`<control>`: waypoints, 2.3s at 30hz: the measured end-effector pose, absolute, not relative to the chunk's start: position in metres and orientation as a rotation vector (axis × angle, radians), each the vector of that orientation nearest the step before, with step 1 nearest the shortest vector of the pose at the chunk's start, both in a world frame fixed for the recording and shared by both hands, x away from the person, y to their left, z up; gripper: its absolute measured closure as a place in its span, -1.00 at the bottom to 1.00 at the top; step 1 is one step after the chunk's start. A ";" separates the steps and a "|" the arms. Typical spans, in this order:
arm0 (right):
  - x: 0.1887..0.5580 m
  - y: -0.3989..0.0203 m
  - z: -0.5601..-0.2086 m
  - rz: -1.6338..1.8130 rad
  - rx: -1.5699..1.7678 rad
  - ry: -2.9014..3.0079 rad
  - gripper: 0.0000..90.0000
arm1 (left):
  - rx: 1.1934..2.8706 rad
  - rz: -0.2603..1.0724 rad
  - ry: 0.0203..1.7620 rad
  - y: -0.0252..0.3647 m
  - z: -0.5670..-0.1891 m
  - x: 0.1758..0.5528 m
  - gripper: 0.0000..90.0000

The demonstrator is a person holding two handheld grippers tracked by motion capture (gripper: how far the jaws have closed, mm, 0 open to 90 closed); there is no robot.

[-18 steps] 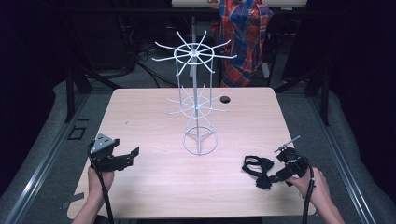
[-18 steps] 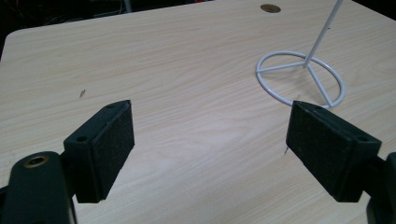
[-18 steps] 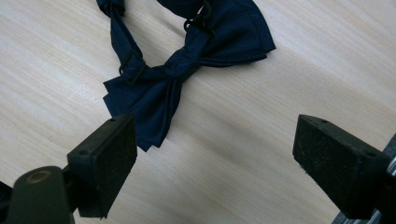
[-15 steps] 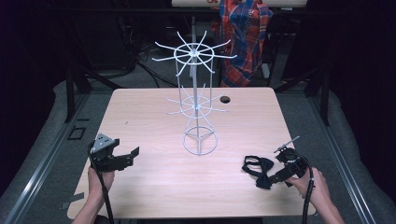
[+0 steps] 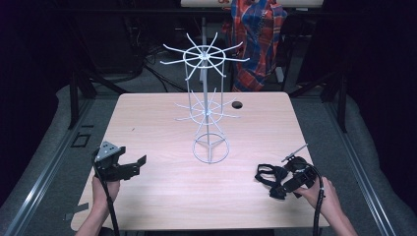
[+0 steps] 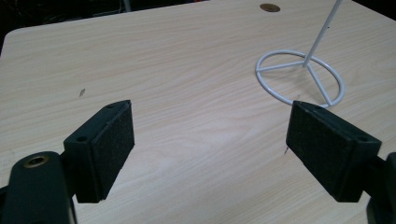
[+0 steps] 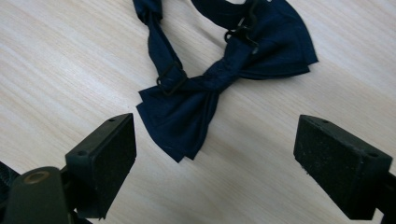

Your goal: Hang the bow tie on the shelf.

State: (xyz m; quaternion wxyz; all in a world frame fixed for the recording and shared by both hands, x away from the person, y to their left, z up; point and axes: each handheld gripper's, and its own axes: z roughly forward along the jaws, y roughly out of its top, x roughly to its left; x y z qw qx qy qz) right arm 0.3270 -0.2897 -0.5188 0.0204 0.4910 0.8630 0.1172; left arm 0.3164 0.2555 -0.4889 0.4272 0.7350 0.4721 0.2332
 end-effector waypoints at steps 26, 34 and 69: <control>0.340 -0.264 -0.535 0.254 1.476 2.624 -0.28 | 1.839 0.585 1.179 0.254 -0.489 0.317 -0.65; 0.339 -0.264 -0.544 0.257 1.492 2.546 0.02 | 1.838 0.585 1.179 0.254 -0.489 0.317 -0.65; 0.339 -0.260 -0.541 0.160 1.315 2.555 0.70 | 1.841 0.581 1.181 0.254 -0.489 0.317 -0.65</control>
